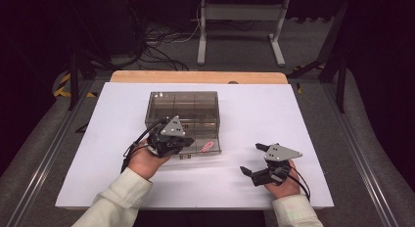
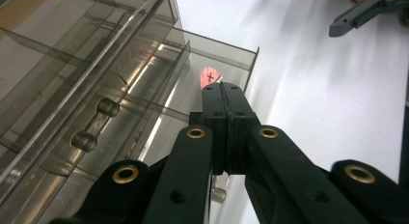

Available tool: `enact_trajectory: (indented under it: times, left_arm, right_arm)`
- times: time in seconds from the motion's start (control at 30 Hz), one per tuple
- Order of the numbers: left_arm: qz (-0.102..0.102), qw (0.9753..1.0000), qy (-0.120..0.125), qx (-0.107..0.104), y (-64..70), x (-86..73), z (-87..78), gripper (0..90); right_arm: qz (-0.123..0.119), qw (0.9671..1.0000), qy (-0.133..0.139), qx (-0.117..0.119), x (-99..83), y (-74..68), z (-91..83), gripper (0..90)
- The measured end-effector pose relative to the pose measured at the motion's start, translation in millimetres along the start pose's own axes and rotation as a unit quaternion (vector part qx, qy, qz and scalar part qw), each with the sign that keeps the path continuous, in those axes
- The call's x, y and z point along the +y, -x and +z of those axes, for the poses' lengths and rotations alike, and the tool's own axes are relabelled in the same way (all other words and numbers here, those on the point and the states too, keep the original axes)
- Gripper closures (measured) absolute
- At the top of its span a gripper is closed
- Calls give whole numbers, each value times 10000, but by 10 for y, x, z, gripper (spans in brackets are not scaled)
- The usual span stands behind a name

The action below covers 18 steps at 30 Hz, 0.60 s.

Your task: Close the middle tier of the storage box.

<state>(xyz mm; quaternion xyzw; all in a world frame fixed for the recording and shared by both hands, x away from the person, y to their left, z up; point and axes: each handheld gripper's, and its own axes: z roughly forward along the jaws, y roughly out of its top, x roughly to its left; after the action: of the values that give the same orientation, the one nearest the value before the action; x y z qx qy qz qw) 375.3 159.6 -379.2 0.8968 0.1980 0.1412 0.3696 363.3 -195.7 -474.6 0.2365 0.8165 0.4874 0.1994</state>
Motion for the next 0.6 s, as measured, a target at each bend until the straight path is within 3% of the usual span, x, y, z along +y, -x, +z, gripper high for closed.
enact_trajectory:
  times: [0.6]
  left_arm:
    - [-38,9998,-172,-53,-33,-223,-126,899]
  right_arm:
    - [2,10000,-14,7,0,-2,3,18]
